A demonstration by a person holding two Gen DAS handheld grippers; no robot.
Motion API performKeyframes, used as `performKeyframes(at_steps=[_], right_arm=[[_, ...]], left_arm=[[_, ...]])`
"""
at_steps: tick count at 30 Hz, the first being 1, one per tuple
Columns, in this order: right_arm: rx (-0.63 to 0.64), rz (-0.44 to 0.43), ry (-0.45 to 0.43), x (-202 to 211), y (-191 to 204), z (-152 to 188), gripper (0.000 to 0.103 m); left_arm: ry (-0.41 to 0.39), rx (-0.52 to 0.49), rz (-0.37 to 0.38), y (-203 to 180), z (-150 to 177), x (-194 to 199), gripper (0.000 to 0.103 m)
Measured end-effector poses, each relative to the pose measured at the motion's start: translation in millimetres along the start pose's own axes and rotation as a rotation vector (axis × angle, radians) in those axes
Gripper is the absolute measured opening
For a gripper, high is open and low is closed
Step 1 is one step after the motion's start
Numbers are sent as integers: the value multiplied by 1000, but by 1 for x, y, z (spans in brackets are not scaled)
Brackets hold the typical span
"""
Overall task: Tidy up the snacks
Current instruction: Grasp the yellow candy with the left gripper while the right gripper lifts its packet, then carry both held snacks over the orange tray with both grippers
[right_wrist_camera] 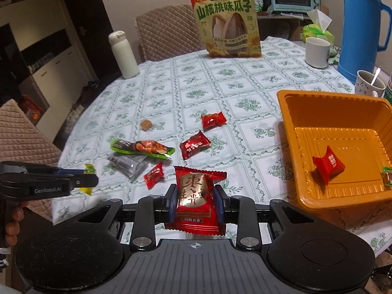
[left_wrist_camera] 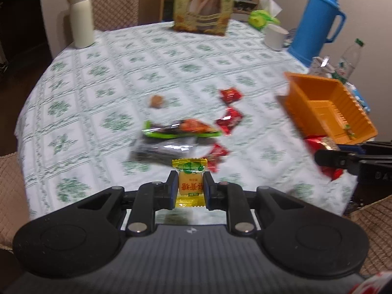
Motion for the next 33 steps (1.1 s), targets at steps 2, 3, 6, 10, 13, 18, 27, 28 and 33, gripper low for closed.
performKeyframes(at_steps=[2,3,6,10,13,18,27,28,33], right_arm=[[0,-6,-6,9,-8,-1,31],[-3,-10,-13,13,-14,-2,31],[-12,-12,-25,26,-32,-4,31],[-31,3,-45,42,-65,-7,31],[-51,22,-57,50,-92,-8,31],[-89,58,-76,60,-144,-12,31],[-131,93,-107,63,-219,-26,31],[-133,95,-110,61,-226,-28,31],[-148,102,-116,55,-260,-35,31]], left_arm=[[-12,-12,17,-20,-4,1,19],[-17,-19,24,-30,-6,1,19],[-25,-32,52,-62,-12,-2,19],[-32,-64,91,-106,-21,-13,19],[-36,-84,116,-136,-29,-24,19],[-49,-120,142,-184,-46,-47,19],[-59,-173,173,-252,-77,-88,19],[-57,-175,173,-257,-80,-94,19],[-43,-172,172,-277,-90,-119,19]])
Point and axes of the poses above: each gripper's, at about its wrist camera, not at the fingertips, and x roughly against the way its jaws point, y to its left, z to its underside, the point moved 8 cm from there along -x, roughly the way its jaws point, and after that the axes turned 11 degrees about z, right-handed, at the moved point
